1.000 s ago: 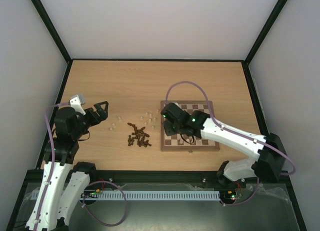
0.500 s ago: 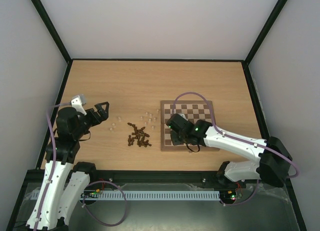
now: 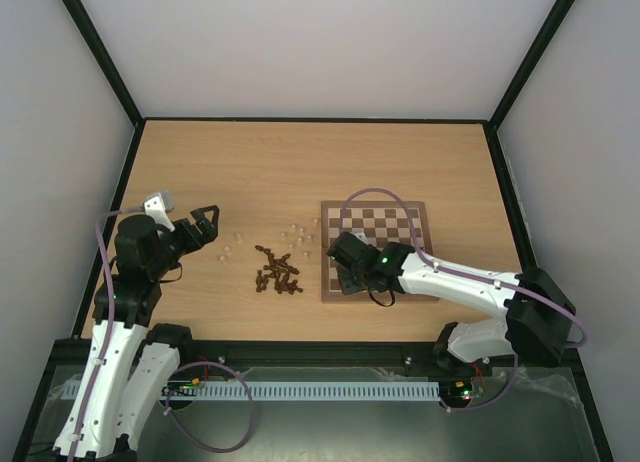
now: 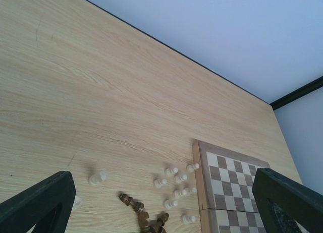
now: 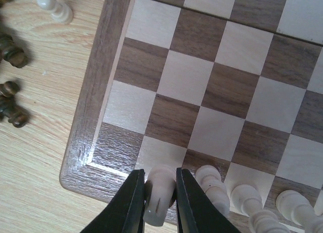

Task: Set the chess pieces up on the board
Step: Place the chess piece on the chessboard.

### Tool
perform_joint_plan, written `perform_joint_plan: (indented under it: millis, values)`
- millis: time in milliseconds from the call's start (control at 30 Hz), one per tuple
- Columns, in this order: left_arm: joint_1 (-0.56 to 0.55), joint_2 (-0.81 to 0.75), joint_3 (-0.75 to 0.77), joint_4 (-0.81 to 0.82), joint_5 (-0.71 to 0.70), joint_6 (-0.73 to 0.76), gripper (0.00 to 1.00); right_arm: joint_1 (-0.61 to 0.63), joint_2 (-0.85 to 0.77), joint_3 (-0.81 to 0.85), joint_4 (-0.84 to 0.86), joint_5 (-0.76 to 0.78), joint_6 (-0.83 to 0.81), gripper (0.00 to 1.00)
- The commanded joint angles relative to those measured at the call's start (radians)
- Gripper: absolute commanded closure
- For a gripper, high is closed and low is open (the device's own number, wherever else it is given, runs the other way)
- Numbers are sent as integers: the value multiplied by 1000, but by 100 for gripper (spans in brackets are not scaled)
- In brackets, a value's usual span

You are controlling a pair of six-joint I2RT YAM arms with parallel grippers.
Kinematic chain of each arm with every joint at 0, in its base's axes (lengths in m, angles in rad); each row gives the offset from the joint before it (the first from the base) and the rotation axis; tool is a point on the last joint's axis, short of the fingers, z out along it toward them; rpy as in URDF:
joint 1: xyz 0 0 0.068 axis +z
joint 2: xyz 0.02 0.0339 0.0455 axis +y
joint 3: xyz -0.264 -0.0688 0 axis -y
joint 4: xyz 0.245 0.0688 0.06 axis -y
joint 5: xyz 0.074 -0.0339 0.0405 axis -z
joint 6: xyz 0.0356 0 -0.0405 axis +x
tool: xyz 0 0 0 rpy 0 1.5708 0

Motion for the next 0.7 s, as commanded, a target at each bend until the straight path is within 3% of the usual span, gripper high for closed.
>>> perform_joint_plan:
  millis: [0,567,667]
  values:
    - [7,1,-17,22,17,-9,0,16,30,-16,-17,14,24,90]
    - [7,-2,-26,26,22,-10,0,32,73,-27,8,1,30,89]
    - [7,-3,-25,25,22,-10,0,31,82,-29,14,0,28,85]
